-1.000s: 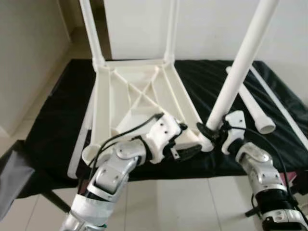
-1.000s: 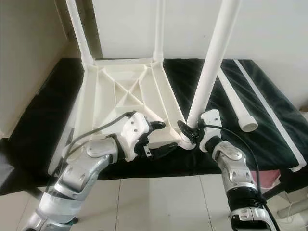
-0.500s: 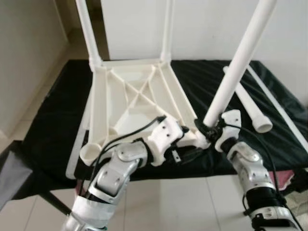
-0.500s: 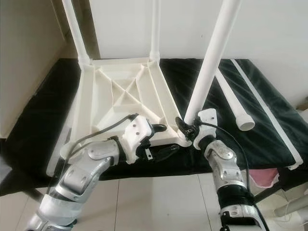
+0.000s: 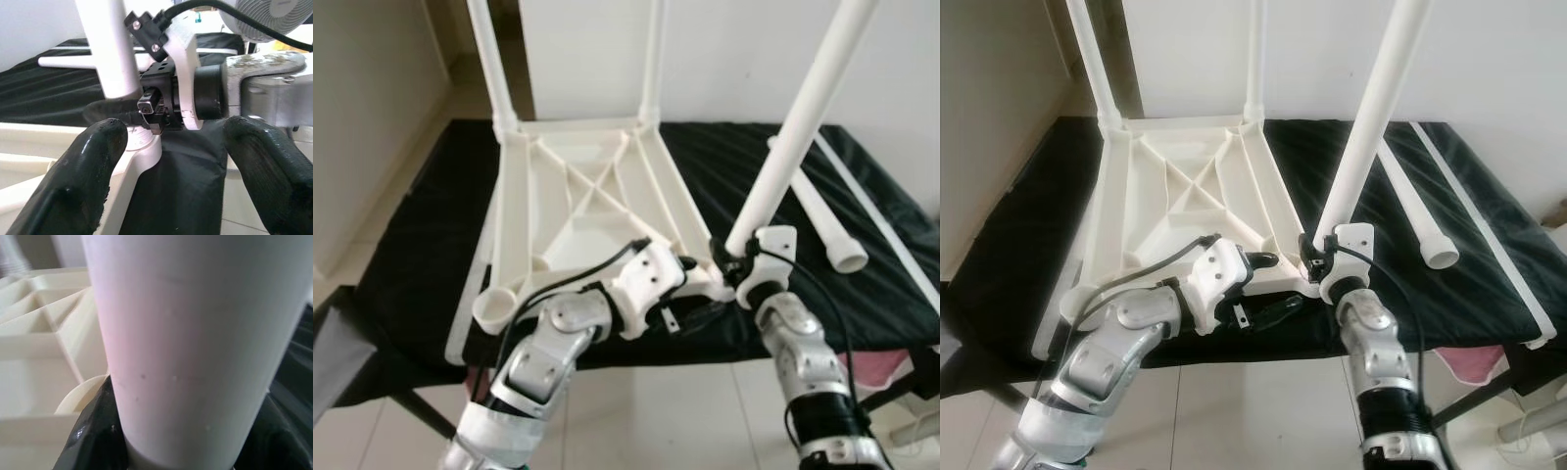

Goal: Building children table

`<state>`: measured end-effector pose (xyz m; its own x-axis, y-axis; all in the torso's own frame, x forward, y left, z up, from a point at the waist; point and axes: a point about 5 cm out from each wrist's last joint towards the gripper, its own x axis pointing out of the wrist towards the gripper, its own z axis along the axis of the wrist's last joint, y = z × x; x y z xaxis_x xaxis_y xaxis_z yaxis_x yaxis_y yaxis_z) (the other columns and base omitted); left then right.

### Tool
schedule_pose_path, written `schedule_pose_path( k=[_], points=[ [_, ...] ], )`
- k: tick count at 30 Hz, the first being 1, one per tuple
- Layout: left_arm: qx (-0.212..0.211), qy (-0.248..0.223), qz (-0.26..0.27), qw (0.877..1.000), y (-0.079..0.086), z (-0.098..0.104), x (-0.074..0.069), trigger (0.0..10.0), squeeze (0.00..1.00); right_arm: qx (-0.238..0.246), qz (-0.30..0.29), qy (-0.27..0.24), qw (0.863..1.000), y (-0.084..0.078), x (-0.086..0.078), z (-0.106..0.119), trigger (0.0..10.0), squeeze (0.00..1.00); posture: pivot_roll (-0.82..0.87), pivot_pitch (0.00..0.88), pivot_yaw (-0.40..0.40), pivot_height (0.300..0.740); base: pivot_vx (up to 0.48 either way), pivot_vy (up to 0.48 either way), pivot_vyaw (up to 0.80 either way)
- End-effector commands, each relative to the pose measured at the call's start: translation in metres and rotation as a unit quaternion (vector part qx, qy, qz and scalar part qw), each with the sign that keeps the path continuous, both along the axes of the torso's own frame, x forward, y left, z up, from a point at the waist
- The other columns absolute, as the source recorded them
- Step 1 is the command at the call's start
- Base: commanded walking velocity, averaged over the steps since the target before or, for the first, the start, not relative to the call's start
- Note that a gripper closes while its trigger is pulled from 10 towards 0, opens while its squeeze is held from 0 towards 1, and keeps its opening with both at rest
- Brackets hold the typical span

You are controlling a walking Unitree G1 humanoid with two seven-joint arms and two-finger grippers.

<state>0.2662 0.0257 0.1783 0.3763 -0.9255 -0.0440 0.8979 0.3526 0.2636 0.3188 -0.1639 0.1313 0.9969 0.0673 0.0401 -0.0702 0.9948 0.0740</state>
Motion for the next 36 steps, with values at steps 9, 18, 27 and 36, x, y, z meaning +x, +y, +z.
schedule_pose_path(
  k=[9,18,27,36],
  points=[
    [-0.001,0.002,0.037,0.999,-0.001,-0.001,0.008,10.0,0.00,0.083,-0.140,0.030,0.986,0.012,-0.013,-0.011,10.0,0.00,-0.01,0.000,-0.029,0.740,0.000,0.000,0.00],
    [-0.002,-0.001,0.037,0.999,-0.001,-0.001,0.010,10.0,0.00,0.075,-0.147,0.008,0.986,0.015,-0.015,0.002,10.0,0.00,-0.01,0.000,-0.030,0.740,0.000,0.000,0.00],
    [-0.001,-0.004,0.041,0.999,0.000,-0.002,0.008,10.0,0.00,0.066,-0.152,0.004,0.986,0.018,-0.017,0.003,10.0,0.00,-0.01,0.000,-0.032,0.740,0.000,0.000,0.00],
    [-0.002,-0.014,0.047,0.999,0.000,-0.001,0.008,10.0,0.00,0.072,-0.141,-0.011,0.987,0.018,-0.018,0.009,10.0,1.00,-0.01,0.000,-0.030,0.740,0.000,0.000,0.00]
  ],
)
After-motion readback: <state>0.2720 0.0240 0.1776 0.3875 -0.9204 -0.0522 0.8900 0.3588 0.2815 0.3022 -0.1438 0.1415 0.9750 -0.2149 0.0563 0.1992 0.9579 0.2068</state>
